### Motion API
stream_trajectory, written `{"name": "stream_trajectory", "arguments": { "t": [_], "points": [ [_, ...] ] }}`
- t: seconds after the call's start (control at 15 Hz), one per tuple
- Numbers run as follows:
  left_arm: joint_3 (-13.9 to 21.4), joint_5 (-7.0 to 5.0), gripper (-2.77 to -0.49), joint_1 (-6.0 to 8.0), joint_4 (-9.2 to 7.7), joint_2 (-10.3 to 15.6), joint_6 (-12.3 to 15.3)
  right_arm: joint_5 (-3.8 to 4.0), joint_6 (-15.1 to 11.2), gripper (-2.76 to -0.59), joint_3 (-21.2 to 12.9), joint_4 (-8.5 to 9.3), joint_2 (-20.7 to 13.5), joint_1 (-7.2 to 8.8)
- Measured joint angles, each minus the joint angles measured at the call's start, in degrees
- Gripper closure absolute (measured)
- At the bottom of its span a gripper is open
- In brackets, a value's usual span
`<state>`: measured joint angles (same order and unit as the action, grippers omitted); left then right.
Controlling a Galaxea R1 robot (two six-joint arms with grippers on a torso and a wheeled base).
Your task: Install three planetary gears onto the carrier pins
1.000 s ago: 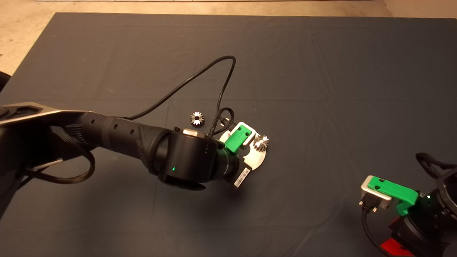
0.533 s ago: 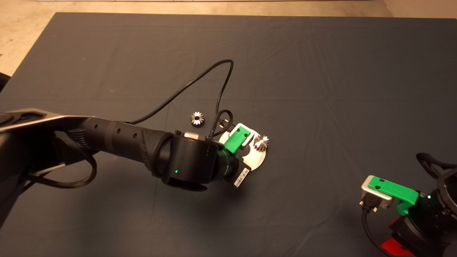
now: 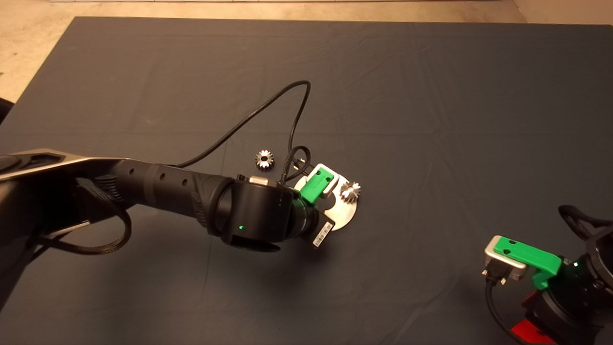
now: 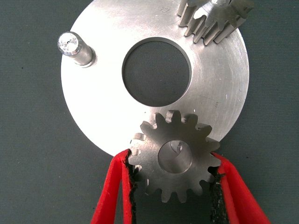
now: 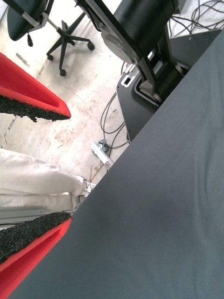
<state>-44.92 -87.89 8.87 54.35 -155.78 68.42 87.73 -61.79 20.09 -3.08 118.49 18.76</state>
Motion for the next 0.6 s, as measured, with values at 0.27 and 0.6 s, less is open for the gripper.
{"name": "stream_trajectory", "arguments": {
  "t": [0.27, 0.6],
  "points": [
    [-0.44, 0.00, -0.69, 0.00, 0.11, -0.72, 0.00, -0.04, 0.02, -1.44, 0.00, 0.00, -0.26, -0.02],
    [-0.46, -0.02, -0.69, -0.01, 0.11, -1.55, 0.08, -0.03, 0.00, -1.44, 0.00, 0.01, -0.26, -0.01]
  ]
}}
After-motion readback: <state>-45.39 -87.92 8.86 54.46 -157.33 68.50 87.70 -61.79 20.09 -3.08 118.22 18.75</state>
